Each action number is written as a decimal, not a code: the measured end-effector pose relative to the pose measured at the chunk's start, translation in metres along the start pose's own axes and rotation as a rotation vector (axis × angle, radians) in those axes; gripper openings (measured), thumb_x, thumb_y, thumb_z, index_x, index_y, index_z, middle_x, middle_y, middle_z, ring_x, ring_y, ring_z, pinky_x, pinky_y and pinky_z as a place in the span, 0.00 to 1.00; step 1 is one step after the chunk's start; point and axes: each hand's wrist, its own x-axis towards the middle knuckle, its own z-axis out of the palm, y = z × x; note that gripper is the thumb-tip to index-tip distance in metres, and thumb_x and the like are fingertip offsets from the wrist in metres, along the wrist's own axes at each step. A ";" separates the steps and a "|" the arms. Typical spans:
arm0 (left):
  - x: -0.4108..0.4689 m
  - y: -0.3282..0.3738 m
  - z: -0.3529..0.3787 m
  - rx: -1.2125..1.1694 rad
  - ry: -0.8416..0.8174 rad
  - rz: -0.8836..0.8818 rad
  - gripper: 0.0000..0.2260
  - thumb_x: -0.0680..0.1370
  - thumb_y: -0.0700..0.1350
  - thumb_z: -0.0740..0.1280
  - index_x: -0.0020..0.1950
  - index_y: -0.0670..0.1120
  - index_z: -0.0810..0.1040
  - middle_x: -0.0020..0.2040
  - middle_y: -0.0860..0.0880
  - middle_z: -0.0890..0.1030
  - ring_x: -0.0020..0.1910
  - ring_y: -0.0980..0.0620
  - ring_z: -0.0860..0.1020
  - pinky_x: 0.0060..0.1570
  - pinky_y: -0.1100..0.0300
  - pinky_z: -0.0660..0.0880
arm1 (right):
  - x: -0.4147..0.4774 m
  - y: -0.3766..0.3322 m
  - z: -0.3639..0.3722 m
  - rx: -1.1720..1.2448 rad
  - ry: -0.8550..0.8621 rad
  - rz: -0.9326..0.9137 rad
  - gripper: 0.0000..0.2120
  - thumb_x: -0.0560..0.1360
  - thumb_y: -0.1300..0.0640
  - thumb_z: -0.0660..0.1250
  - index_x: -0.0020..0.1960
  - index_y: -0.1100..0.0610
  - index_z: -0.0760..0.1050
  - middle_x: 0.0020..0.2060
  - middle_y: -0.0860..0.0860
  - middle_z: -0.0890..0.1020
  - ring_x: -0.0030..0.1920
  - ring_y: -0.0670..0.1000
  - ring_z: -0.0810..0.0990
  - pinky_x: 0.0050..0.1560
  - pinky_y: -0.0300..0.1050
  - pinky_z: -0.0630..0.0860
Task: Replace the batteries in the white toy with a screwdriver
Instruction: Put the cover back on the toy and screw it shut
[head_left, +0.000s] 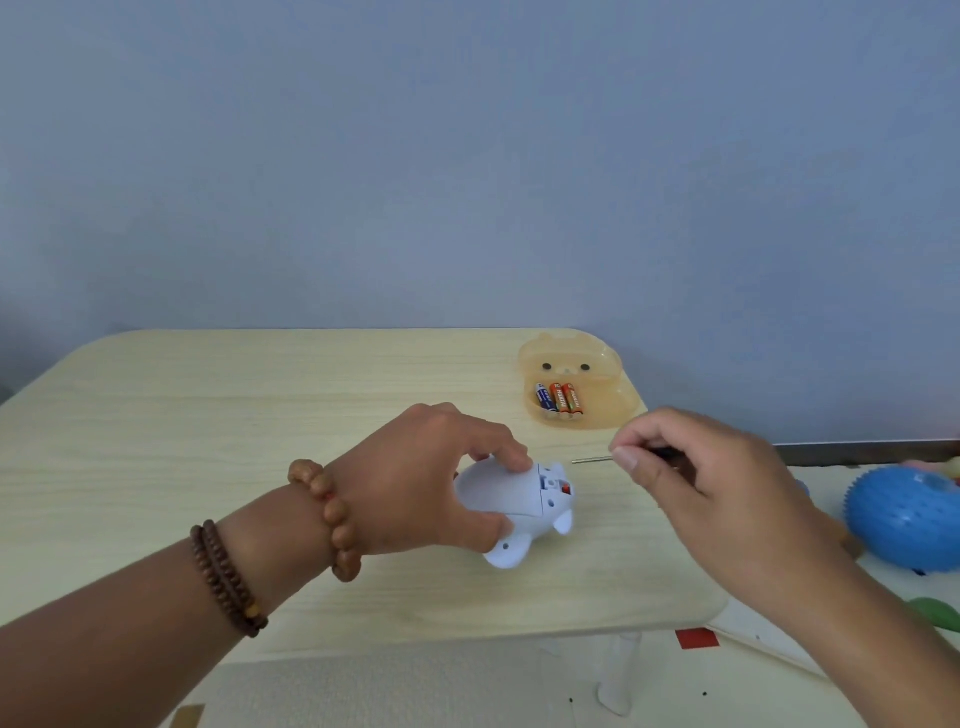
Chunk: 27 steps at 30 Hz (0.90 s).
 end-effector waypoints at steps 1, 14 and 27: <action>0.000 0.001 0.000 0.004 -0.003 0.002 0.23 0.66 0.60 0.71 0.61 0.66 0.75 0.59 0.62 0.80 0.59 0.62 0.74 0.55 0.57 0.77 | 0.001 -0.002 0.003 -0.024 -0.006 -0.058 0.06 0.78 0.56 0.68 0.42 0.49 0.79 0.38 0.39 0.80 0.39 0.42 0.78 0.38 0.29 0.69; 0.002 0.005 0.003 0.014 0.007 0.001 0.23 0.66 0.59 0.70 0.61 0.63 0.77 0.58 0.61 0.81 0.58 0.60 0.75 0.54 0.56 0.77 | 0.003 0.005 0.007 -0.201 -0.027 -0.266 0.05 0.79 0.57 0.69 0.44 0.50 0.78 0.38 0.38 0.74 0.39 0.35 0.72 0.42 0.27 0.67; 0.001 0.009 0.002 0.040 0.006 0.012 0.25 0.64 0.61 0.69 0.61 0.63 0.78 0.57 0.62 0.82 0.57 0.60 0.75 0.53 0.57 0.78 | 0.031 -0.032 -0.010 -0.485 -0.337 -0.314 0.06 0.82 0.50 0.60 0.49 0.45 0.76 0.44 0.41 0.76 0.41 0.46 0.75 0.42 0.47 0.77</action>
